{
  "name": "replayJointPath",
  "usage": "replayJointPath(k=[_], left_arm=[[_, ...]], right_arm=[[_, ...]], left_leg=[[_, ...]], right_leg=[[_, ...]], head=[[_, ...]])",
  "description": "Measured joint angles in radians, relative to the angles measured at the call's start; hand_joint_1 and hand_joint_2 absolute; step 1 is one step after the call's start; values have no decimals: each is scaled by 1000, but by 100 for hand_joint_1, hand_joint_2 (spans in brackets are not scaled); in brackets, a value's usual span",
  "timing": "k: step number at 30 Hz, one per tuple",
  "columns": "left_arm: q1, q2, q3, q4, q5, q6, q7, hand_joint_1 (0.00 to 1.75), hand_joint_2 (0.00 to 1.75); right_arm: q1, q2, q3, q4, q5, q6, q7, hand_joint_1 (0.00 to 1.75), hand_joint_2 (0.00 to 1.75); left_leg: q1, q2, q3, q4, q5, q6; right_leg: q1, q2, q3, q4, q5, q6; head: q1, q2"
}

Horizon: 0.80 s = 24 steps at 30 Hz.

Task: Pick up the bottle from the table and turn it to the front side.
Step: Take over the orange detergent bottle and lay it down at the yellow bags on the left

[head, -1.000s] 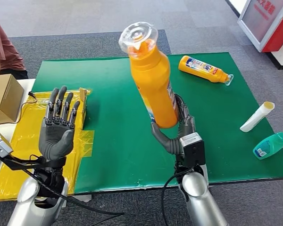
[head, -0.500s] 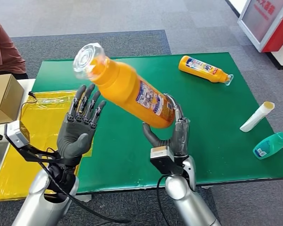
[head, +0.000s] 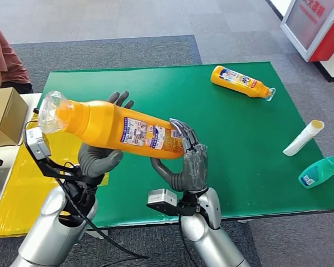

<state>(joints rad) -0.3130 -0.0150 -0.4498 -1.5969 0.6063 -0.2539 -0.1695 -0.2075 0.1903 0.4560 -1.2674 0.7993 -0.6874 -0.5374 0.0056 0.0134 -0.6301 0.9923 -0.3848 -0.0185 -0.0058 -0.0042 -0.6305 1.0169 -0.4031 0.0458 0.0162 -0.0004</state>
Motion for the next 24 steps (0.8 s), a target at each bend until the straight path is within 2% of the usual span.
replayJointPath(k=[5, 13, 17, 24], left_arm=[[-27, 9, 2, 22, -16, 12, 0, 0, 175], [-86, 32, 11, 79, -53, 1, 2, 0, 175], [-105, 41, 12, 104, -63, -37, 3, 175, 175], [-110, 43, 11, 117, -74, -59, -2, 175, 175]], right_arm=[[1, 5, 8, 7, -20, 0, 2, 175, 175], [0, -1, 77, 14, -108, 5, 29, 175, 175], [-4, -8, 112, 14, -119, 6, 38, 175, 175], [-11, -16, 132, 15, -130, 14, 55, 175, 175]], left_leg=[[0, 0, 0, 0, 0, 0], [0, 0, 0, 0, 0, 0], [0, 0, 0, 0, 0, 0], [0, 0, 0, 0, 0, 0]], right_leg=[[0, 0, 0, 0, 0, 0], [0, 0, 0, 0, 0, 0], [0, 0, 0, 0, 0, 0], [0, 0, 0, 0, 0, 0]], head=[[0, 0], [0, 0], [0, 0], [0, 0]])
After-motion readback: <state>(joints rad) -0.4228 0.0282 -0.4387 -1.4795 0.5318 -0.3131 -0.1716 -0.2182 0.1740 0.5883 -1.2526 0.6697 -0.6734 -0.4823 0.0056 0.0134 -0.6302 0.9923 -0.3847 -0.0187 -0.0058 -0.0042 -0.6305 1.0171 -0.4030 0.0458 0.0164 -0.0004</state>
